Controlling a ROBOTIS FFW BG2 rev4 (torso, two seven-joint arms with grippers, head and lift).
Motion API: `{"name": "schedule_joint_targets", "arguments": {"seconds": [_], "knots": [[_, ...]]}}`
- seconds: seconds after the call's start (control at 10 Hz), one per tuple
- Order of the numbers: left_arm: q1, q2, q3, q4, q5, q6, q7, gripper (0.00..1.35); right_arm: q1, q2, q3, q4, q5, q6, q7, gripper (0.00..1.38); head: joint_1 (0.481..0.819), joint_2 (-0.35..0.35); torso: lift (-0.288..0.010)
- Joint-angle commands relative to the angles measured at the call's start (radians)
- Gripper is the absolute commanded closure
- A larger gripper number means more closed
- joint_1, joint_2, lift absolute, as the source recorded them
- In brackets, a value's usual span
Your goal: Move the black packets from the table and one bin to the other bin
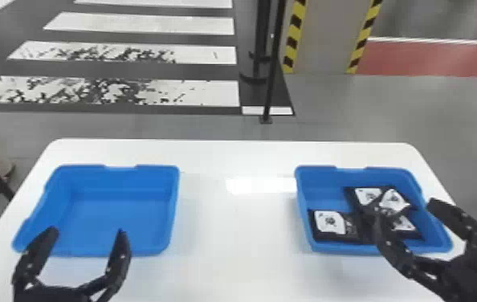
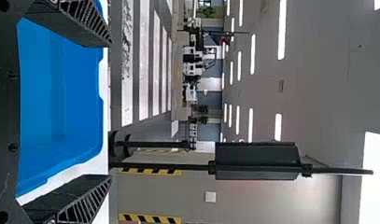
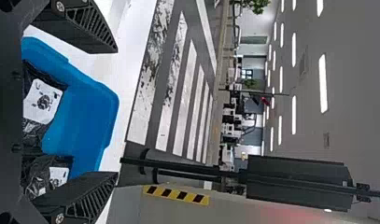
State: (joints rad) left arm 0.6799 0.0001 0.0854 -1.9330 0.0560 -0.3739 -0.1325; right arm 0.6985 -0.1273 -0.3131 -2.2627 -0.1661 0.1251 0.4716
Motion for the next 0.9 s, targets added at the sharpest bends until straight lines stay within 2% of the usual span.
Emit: {"name": "schedule_joint_targets", "arguments": {"seconds": [0.0, 0.8], "knots": [[0.0, -0.003, 0.002, 0.0, -0.002, -0.004, 0.001, 0.02, 0.006, 0.0, 0.0, -0.006, 0.001, 0.0, -0.004, 0.08, 0.695, -0.049, -0.11], [0.0, -0.003, 0.004, 0.0, -0.002, -0.004, -0.001, 0.03, 0.018, 0.0, -0.002, -0.023, 0.001, 0.0, -0.013, 0.08, 0.695, -0.047, -0.11]]}}
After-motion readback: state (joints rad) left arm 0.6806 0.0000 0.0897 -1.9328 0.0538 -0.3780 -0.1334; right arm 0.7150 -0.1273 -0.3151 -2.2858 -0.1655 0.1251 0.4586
